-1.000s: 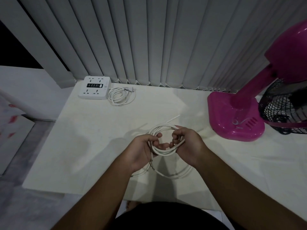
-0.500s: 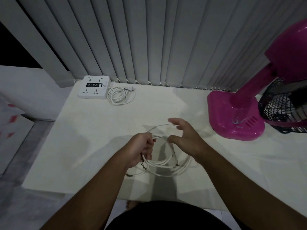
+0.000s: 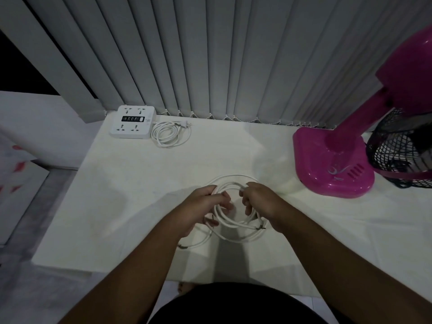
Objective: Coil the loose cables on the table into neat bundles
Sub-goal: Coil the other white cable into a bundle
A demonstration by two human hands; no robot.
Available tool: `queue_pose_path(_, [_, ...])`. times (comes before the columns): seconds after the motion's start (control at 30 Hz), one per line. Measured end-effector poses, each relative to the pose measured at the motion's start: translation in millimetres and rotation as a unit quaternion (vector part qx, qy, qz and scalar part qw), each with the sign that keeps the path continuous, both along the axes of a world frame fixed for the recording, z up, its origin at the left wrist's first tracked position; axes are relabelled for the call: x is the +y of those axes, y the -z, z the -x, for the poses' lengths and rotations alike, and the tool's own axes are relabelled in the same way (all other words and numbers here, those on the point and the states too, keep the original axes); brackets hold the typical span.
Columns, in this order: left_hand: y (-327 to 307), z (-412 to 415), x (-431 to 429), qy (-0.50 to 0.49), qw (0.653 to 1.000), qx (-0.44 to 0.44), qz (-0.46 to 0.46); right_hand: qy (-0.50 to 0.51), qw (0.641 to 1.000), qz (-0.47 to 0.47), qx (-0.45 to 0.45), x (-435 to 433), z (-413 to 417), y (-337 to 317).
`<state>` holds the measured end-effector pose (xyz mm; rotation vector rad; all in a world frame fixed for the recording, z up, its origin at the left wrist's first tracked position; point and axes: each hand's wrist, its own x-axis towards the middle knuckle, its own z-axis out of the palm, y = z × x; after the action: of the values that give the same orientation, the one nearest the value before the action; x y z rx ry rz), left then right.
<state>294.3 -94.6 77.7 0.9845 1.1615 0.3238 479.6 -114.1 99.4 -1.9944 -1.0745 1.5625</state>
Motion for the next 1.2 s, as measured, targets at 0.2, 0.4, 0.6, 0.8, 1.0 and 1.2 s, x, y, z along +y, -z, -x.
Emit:
queue_pose_path(0.2, [4, -10, -9, -0.171, 0.968, -0.156, 0.094, 0.185, 0.974, 0.052, 0.12, -5, 4, 7])
queue_pose_path(0.4, [6, -26, -11, -0.264, 0.932, -0.2, 0.144, 0.134, 0.976, 0.081, 0.148, -14, 6, 12])
queue_pose_path(0.6, [-1, -24, -4, -0.147, 0.984, -0.08, 0.055, 0.094, 0.983, -0.003, 0.156, -6, 8, 3])
queue_pose_path(0.8, [1, -20, -8, -0.163, 0.968, -0.145, 0.122, 0.244, 0.942, 0.037, 0.228, -3, 10, 4])
queue_pose_path(1.0, [5, -24, -15, -0.213, 0.955, -0.146, 0.144, 0.269, 0.924, 0.061, 0.266, -13, 15, 14])
queue_pose_path(1.2, [-4, -23, -3, -0.129, 0.985, -0.076, 0.086, 0.123, 0.978, 0.029, 0.168, -9, 6, 8])
